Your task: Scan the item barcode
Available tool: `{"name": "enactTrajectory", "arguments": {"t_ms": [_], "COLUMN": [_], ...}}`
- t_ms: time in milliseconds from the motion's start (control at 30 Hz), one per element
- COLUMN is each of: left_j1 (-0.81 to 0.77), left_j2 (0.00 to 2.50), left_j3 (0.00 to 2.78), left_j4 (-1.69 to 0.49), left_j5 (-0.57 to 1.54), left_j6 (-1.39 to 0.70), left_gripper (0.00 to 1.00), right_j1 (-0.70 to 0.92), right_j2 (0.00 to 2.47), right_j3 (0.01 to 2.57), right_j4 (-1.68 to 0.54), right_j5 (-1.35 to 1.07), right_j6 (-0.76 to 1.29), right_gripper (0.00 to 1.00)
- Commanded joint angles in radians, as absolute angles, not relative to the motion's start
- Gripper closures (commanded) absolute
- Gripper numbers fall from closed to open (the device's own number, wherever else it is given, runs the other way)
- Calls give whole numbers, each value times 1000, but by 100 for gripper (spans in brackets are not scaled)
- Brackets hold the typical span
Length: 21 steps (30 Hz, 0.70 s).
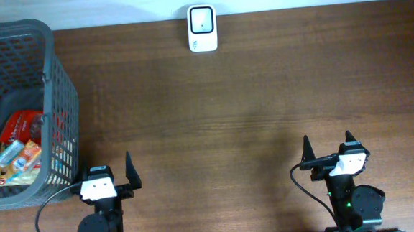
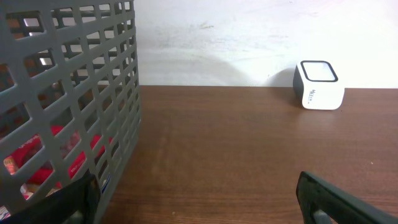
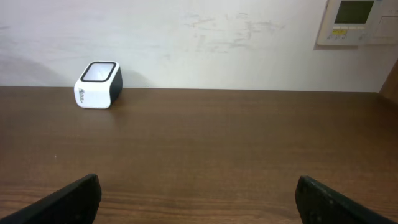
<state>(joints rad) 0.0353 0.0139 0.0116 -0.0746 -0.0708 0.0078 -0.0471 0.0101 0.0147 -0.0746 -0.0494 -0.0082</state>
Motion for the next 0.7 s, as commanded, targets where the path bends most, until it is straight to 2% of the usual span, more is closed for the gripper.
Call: {"name": "enactTrajectory", "arguments": {"t_ms": [0,667], "left_j1": [40,40], "left_j2": [5,5], "left_j3": [9,9], "left_j4": [-80,-56], "left_j5": [-65,-45], "left_j6": [23,23], "left_gripper": [1,1], "right_j1": [-53,-53], "right_j2": [4,4], "right_j3": [6,6], "right_j4": [-75,-75], "right_j5": [-55,-55], "right_j6": [-15,-15], "right_gripper": [1,1]}}
